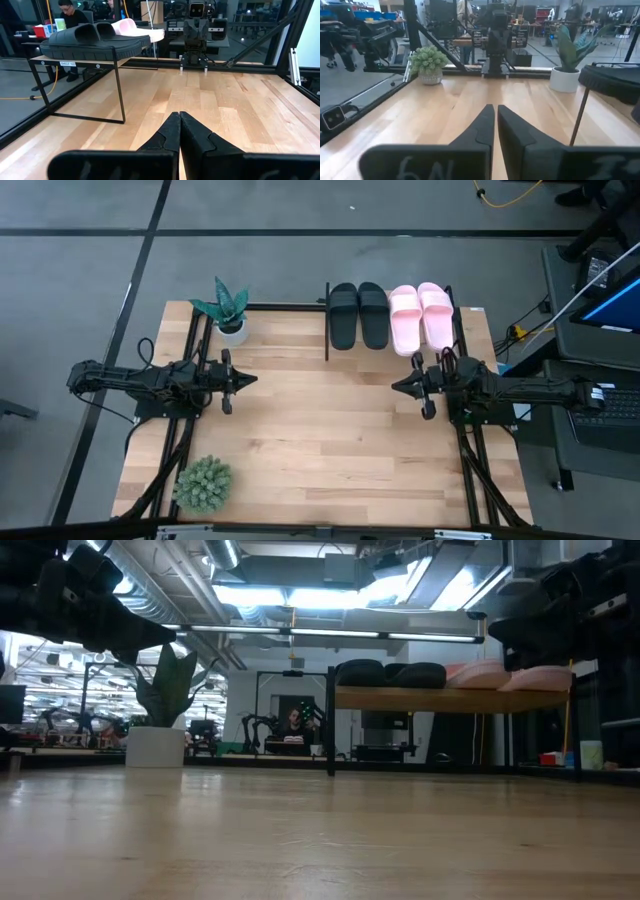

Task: Pick and place slides into the shelf
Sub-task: Return to Home Position

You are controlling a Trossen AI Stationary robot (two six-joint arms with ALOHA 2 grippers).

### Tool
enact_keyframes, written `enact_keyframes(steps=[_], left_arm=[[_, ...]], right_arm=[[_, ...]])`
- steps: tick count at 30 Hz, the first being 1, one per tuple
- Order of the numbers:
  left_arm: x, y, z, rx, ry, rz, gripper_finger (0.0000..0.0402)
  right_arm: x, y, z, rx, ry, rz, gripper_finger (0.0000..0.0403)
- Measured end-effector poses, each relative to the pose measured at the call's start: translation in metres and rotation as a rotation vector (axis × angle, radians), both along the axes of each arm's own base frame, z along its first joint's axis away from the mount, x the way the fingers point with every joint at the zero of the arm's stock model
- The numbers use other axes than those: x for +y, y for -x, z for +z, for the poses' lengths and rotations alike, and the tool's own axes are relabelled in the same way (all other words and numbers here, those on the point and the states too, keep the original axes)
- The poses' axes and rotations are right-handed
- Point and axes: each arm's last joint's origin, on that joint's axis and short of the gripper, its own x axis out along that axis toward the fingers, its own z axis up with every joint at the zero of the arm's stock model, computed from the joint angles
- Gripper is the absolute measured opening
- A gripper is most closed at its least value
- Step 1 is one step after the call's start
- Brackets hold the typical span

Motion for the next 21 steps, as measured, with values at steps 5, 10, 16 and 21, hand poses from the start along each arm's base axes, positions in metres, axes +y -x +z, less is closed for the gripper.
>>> enact_keyframes(steps=[5, 10, 16, 21], left_arm=[[0.000, 0.000, 0.000, 0.000, 0.000, 0.000, 0.0000], [0.000, 0.000, 0.000, 0.000, 0.000, 0.000, 0.0000], [0.000, 0.000, 0.000, 0.000, 0.000, 0.000, 0.0000], [0.000, 0.000, 0.000, 0.000, 0.000, 0.000, 0.0000]], right_arm=[[0.003, 0.002, 0.003, -0.030, 0.024, 0.019, 0.0025], [0.004, 0.006, 0.008, -0.083, 0.024, 0.023, 0.0025], [0.005, 0.015, 0.010, -0.107, 0.080, 0.021, 0.0026], [0.006, 0.020, 0.006, -0.073, 0.038, 0.024, 0.0026]])
